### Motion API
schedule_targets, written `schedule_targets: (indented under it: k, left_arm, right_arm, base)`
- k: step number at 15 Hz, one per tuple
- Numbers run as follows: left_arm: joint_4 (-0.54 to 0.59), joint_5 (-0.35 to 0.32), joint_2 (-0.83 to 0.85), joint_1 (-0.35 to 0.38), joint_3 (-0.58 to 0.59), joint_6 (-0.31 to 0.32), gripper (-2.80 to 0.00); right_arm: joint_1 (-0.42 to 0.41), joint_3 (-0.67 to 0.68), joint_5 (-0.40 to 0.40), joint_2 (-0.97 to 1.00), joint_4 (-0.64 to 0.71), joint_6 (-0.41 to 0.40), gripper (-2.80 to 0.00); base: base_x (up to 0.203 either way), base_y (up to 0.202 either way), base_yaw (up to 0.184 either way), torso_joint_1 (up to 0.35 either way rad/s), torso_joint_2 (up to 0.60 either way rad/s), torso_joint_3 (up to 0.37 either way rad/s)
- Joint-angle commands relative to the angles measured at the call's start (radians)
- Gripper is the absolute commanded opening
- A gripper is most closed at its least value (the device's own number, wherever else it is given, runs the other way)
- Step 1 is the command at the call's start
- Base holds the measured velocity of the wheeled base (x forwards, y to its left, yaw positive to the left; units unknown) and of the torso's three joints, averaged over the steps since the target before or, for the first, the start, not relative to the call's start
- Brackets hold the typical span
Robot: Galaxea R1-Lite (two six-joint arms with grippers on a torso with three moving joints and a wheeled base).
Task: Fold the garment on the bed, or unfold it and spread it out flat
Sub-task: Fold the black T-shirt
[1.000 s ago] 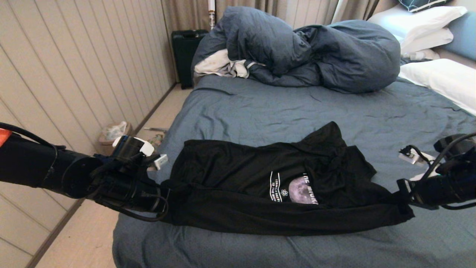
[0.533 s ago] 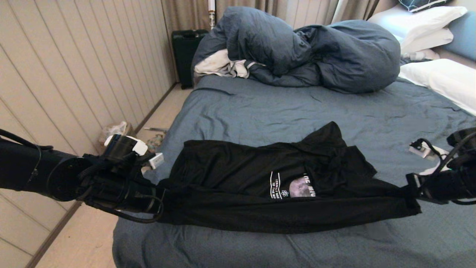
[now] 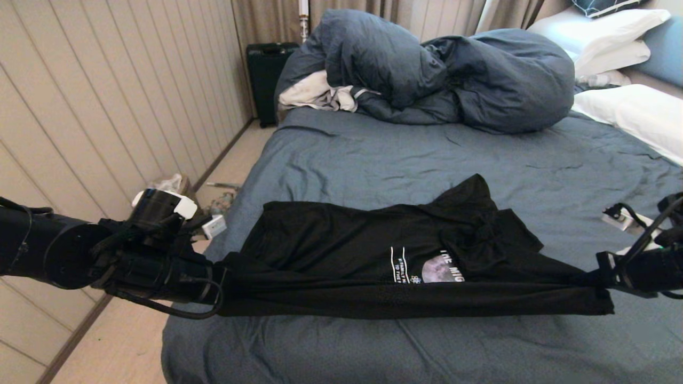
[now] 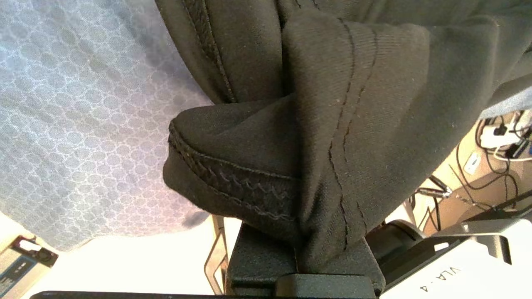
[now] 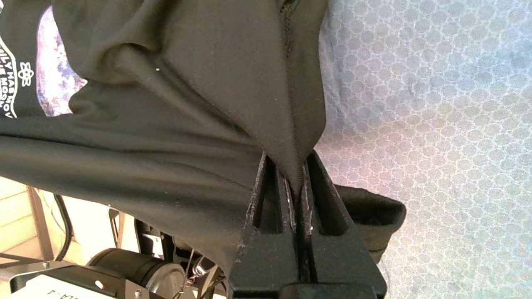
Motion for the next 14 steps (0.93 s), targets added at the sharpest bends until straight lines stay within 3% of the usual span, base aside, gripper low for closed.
schedule_targets:
  k: [1,14]
  left_arm:
    - [0.0,-0.014,0.002,0.004,0.002,0.008,-2.8]
    - [-0.001,-0.041,0.087,0.069,-0.074,0.013,-2.8]
  right_arm:
    - [-0.001,-0.001,0.002,0.024,0.0,-0.001,-2.8]
    - [0.016,-0.136,0.002,0.206,-0.001,0.005,-2.8]
  base:
    - [0.0,0.0,0.0,0.0,0.0,0.0]
    - [0.0,0.0,0.0,0.0,0.0,0.0]
